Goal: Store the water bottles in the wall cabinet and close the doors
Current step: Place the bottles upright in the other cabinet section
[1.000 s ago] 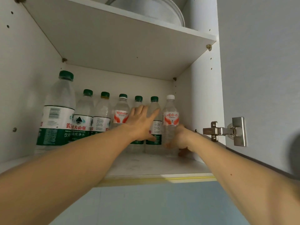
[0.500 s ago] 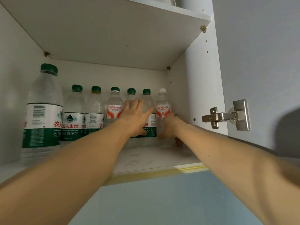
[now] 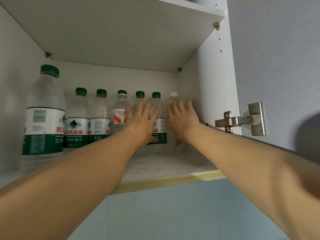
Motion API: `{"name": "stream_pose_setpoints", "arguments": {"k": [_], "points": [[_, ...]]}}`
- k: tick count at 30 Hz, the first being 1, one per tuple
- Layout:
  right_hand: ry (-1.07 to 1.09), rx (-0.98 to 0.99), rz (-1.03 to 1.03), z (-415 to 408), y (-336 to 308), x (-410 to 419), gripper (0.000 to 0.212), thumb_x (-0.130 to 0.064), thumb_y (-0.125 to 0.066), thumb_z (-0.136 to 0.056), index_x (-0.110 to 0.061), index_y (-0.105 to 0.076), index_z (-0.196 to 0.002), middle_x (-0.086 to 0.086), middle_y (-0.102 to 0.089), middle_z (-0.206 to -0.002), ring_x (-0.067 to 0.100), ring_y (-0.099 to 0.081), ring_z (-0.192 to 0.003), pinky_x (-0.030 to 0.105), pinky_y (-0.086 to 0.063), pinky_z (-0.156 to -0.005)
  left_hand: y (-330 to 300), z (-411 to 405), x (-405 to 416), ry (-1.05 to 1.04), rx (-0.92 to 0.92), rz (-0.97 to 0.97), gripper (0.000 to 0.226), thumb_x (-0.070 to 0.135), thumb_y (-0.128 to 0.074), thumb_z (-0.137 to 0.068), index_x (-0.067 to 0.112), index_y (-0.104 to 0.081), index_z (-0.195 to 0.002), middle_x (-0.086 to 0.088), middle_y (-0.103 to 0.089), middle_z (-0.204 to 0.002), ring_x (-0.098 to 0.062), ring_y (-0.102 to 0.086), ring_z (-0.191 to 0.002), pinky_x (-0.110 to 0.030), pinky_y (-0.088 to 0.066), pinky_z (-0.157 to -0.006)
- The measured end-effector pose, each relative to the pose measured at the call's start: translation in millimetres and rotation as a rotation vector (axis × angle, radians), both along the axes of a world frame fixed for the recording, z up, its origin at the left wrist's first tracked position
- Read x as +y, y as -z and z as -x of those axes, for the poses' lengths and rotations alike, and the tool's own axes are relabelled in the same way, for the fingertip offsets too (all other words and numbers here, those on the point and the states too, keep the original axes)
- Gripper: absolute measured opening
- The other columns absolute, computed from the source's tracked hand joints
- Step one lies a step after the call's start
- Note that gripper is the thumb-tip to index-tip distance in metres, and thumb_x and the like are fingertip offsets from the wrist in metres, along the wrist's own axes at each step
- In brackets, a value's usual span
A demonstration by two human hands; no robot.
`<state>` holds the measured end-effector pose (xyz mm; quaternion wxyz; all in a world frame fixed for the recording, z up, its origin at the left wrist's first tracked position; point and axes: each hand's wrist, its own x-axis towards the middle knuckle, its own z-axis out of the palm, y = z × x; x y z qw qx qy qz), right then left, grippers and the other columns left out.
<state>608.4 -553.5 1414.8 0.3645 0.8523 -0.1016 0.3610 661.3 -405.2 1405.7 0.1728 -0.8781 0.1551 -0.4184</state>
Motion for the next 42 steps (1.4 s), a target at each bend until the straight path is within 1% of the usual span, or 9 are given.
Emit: {"name": "stream_pose_setpoints", "arguments": {"k": [8,13,18,22,25,30,33,37,42], "points": [[0.022,0.029,-0.004,-12.0,-3.9,-9.4,0.121,-0.055,-0.070,-0.085,0.005,0.006,-0.157,0.028,-0.004,-0.165,0.040,-0.008,-0.154,0.065,-0.009,-0.120,5.7,-3.4,-8.0,-0.060,-0.016,0.038,0.117,0.082,-0.046,-0.084,0.025,0.028,-0.155,-0.015,0.026,-0.165,-0.041,0.028,-0.149,-0.073,0.003,-0.116],[0.079,0.057,-0.028,-9.5,-2.2,-10.0,0.148,-0.067,-0.082,-0.066,0.003,0.013,-0.157,0.027,0.004,-0.166,0.038,-0.005,-0.156,0.066,-0.003,-0.121,5.1,-3.6,-9.0,-0.069,-0.008,0.045,0.117,0.083,-0.045,-0.084,0.026,0.030,-0.154,-0.016,0.028,-0.164,-0.041,0.029,-0.149,-0.072,0.004,-0.116],[0.001,0.015,-0.066,-8.5,2.8,-10.3,0.122,-0.055,-0.070,-0.085,0.002,0.009,-0.158,0.025,0.001,-0.167,0.035,-0.008,-0.156,0.063,0.001,-0.122,4.0,-2.3,-7.2,-0.034,0.002,0.039,0.118,0.080,-0.050,-0.084,0.025,0.025,-0.156,-0.016,0.024,-0.165,-0.042,0.026,-0.150,-0.072,0.003,-0.116],[-0.008,0.042,-0.122,9.3,8.0,-7.1,0.139,-0.063,-0.081,-0.070,0.001,0.006,-0.158,0.025,-0.007,-0.166,0.035,-0.014,-0.155,0.063,0.001,-0.121,0.3,6.7,-0.4,0.081,0.025,0.042,0.112,0.068,-0.061,-0.086,0.023,0.009,-0.161,-0.016,0.008,-0.168,-0.042,0.016,-0.153,-0.069,-0.003,-0.119],[-0.078,0.046,-0.180,28.6,16.2,1.1,0.124,-0.058,-0.078,-0.078,0.001,-0.003,-0.157,0.025,-0.020,-0.162,0.038,-0.022,-0.151,0.060,-0.008,-0.121,-2.6,21.9,9.1,0.156,0.072,0.041,0.100,0.059,-0.065,-0.089,0.020,-0.007,-0.161,-0.018,-0.003,-0.166,-0.041,0.007,-0.154,-0.065,-0.007,-0.121],[-0.305,-0.003,-0.267,65.9,15.2,17.8,0.065,-0.033,-0.066,-0.092,-0.007,-0.038,-0.145,0.018,-0.045,-0.145,0.034,-0.043,-0.136,0.045,-0.032,-0.114,-13.3,54.7,31.0,0.144,0.091,-0.113,0.069,0.044,-0.064,-0.092,0.019,-0.039,-0.151,-0.017,-0.024,-0.160,-0.036,-0.017,-0.150,-0.058,-0.018,-0.122],[-0.468,-0.019,-0.390,98.9,13.6,29.3,0.051,-0.036,-0.065,-0.094,-0.010,-0.050,-0.136,0.015,-0.055,-0.135,0.035,-0.051,-0.127,0.044,-0.040,-0.108,-21.5,85.0,49.2,0.246,0.113,0.037,0.061,0.042,-0.065,-0.093,0.021,-0.045,-0.147,-0.009,-0.038,-0.153,-0.029,-0.034,-0.142,-0.049,-0.033,-0.115],[-0.679,-0.094,-0.599,140.7,31.9,52.7,0.047,-0.045,-0.056,-0.098,-0.012,-0.055,-0.130,0.011,-0.059,-0.127,0.036,-0.052,-0.122,0.041,-0.043,-0.086,-20.4,129.0,83.6,0.463,0.144,0.307,0.047,0.037,-0.061,-0.096,0.019,-0.052,-0.139,-0.003,-0.056,-0.132,-0.021,-0.051,-0.119,-0.036,-0.045,-0.096],[-0.979,-0.189,-0.799,172.5,78.6,79.9,0.044,-0.043,-0.049,-0.102,-0.014,-0.060,-0.132,0.006,-0.060,-0.127,0.030,-0.050,-0.122,0.040,-0.044,-0.097,11.9,184.5,127.5,0.678,0.162,0.628,0.034,0.039,-0.061,-0.099,0.020,-0.059,-0.127,0.011,-0.063,-0.104,-0.002,-0.059,-0.092,-0.010,-0.044,-0.071]]}}
